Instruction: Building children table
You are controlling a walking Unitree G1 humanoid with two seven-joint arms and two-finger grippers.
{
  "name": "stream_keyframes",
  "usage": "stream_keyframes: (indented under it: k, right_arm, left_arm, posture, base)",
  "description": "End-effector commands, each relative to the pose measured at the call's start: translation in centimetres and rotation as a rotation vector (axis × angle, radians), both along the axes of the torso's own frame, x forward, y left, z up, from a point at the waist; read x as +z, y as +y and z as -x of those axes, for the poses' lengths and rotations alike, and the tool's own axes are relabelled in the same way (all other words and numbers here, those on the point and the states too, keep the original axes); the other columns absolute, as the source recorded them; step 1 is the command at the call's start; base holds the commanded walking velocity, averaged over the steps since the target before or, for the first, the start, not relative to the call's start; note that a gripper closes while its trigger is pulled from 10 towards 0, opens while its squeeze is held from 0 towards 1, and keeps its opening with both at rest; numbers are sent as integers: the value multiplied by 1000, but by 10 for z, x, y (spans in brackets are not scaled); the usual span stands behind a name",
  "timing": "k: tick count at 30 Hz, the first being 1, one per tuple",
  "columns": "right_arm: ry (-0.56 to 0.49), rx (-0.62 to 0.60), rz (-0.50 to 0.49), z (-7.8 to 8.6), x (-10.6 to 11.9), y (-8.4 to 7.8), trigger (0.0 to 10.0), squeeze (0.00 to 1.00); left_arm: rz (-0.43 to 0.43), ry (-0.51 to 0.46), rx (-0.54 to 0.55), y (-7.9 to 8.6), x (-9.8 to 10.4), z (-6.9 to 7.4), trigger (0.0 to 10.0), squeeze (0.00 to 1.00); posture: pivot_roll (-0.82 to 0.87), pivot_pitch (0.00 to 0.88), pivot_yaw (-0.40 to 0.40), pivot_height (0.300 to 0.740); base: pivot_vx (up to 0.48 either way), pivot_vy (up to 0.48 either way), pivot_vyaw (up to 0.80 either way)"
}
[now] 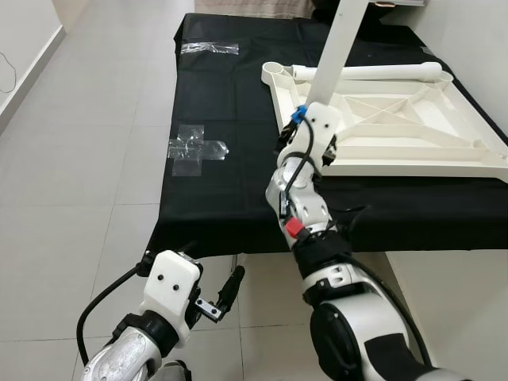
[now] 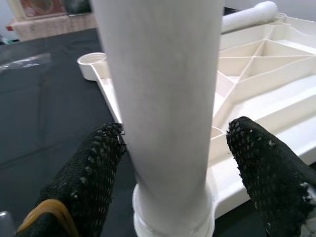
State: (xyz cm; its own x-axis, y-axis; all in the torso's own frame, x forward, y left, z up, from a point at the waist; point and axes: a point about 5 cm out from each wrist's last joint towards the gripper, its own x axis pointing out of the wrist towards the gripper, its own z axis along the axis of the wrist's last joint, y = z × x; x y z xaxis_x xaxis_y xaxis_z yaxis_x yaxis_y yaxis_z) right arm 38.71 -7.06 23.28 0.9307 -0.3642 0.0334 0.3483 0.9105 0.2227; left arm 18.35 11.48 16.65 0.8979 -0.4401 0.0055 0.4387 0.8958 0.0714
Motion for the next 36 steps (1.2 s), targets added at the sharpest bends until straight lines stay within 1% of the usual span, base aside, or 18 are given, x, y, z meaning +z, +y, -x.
stream_keyframes:
  k: [1,9,12,14,17,18,19,20,23,27,29,30,31,32,33,34,35,36]
  right_arm:
    - [7,30,-17,4,-3,3,10000,0]
    - [13,76,0,13,-10,0,10000,0]
    - [37,124,38,26,-20,-6,10000,0]
    - [37,124,38,26,-20,-6,10000,0]
    - [41,224,70,42,-28,-7,10000,0]
    - [41,224,70,42,-28,-7,10000,0]
    - [51,275,74,50,-33,-8,10000,0]
    - [51,275,74,50,-33,-8,10000,0]
    - [28,409,146,78,-47,-21,10000,0]
    - [19,451,165,85,-50,-24,10000,0]
    - [6,468,197,92,-55,-31,10000,0]
    - [-1,445,231,99,-64,-46,10000,0]
    - [-1,445,231,99,-64,-46,10000,0]
    - [20,405,257,106,-74,-63,10000,0]
    - [20,405,257,106,-74,-63,10000,0]
    - [48,366,284,111,-84,-77,10000,0]
    - [48,366,284,111,-84,-77,10000,0]
    - [82,321,290,115,-92,-88,10000,0]
  left_arm:
    - [-7,19,9,1,-5,1,10000,0]
    - [-5,22,11,1,-6,1,10000,0]
    - [2,26,10,0,-7,1,10000,0]
    - [2,26,10,0,-7,1,10000,0]
    - [3,24,11,1,-7,0,10000,0]
    - [3,24,11,1,-7,0,10000,0]
    - [4,22,14,1,-8,-1,10000,0]
    - [4,22,14,1,-8,-1,10000,0]
    - [2,32,55,3,-11,-4,10000,0]
    - [4,37,64,4,-12,-5,10000,0]
    - [-14,42,89,6,-14,-6,10000,0]
    - [-23,46,116,8,-17,-6,10000,0]
    - [-23,46,116,8,-17,-6,10000,0]
    - [-25,48,151,11,-18,-7,10000,0]
    - [-25,48,151,11,-18,-7,10000,0]
    - [-26,48,183,13,-19,-8,10000,0]
    - [-26,48,183,13,-19,-8,10000,0]
    - [-26,43,209,16,-19,-9,10000,0]
  posture:
    - [172,175,-106,740]
    - [166,174,-107,740]
    - [162,165,-108,740]
    - [162,165,-108,740]
    - [154,157,-104,740]
    - [154,157,-104,740]
    - [150,151,-106,740]
    - [150,151,-106,740]
    - [142,129,-109,740]
    - [142,129,-109,740]
    - [135,117,-105,740]
    - [133,104,-110,740]
    - [133,104,-110,740]
    - [133,89,-105,740]
    - [133,89,-105,740]
    - [136,77,-101,740]
    - [136,77,-101,740]
    - [135,73,-99,740]
  base:
    - [0,0,0]
    - [0,0,0]
    - [0,0,0]
    - [0,0,0]
    - [0,0,0]
    - [0,0,0]
    - [0,0,0]
    - [0,0,0]
    - [0,0,0]
    - [0,0,0]
    - [0,0,0]
    - [0,0,0]
    - [0,0,0]
    - [0,0,0]
    - [0,0,0]
    - [0,0,0]
    - [0,0,0]
    - [0,0,-581]
